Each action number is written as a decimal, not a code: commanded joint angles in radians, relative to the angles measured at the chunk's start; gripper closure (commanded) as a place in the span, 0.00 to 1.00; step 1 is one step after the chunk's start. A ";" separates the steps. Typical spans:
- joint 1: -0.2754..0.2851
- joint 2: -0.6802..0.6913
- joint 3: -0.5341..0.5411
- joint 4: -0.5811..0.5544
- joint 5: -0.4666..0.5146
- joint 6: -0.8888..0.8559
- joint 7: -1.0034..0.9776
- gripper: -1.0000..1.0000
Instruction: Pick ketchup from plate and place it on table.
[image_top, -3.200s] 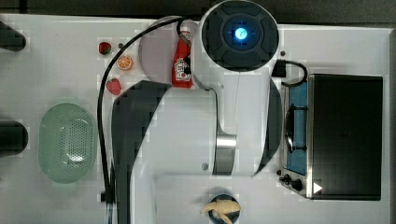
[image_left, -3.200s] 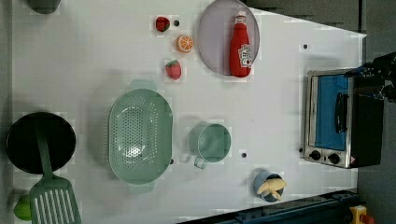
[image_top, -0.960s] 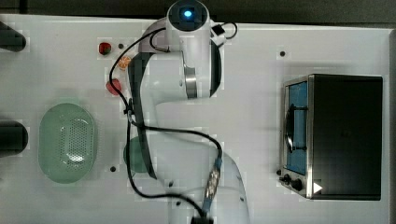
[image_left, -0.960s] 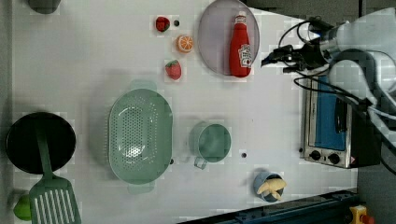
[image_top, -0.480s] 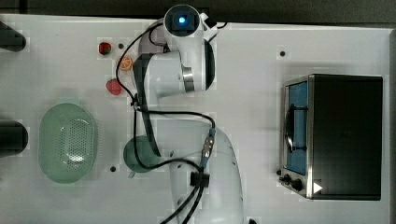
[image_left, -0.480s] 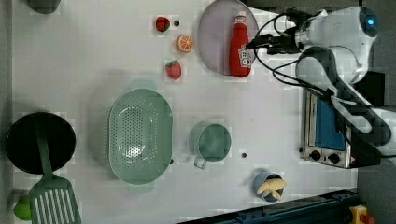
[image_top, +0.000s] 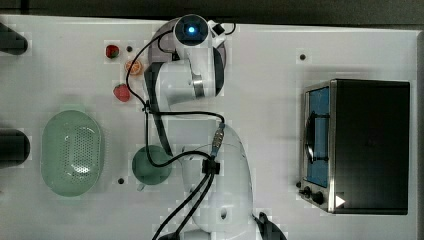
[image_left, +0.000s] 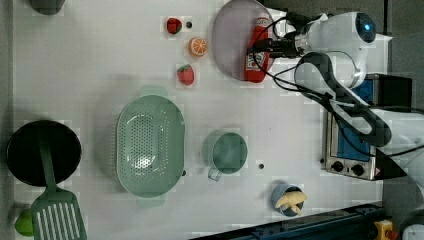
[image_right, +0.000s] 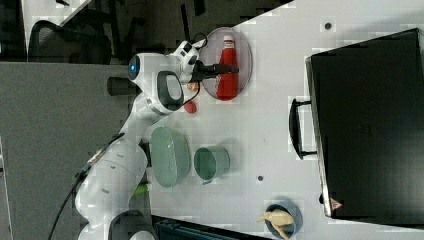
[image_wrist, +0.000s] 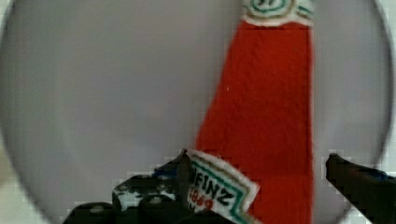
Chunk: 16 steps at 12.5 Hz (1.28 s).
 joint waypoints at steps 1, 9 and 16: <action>0.009 0.012 -0.003 0.037 0.002 0.001 -0.036 0.00; 0.011 0.022 0.000 0.050 0.002 0.022 -0.034 0.41; -0.004 -0.097 0.002 0.078 0.072 -0.052 -0.032 0.41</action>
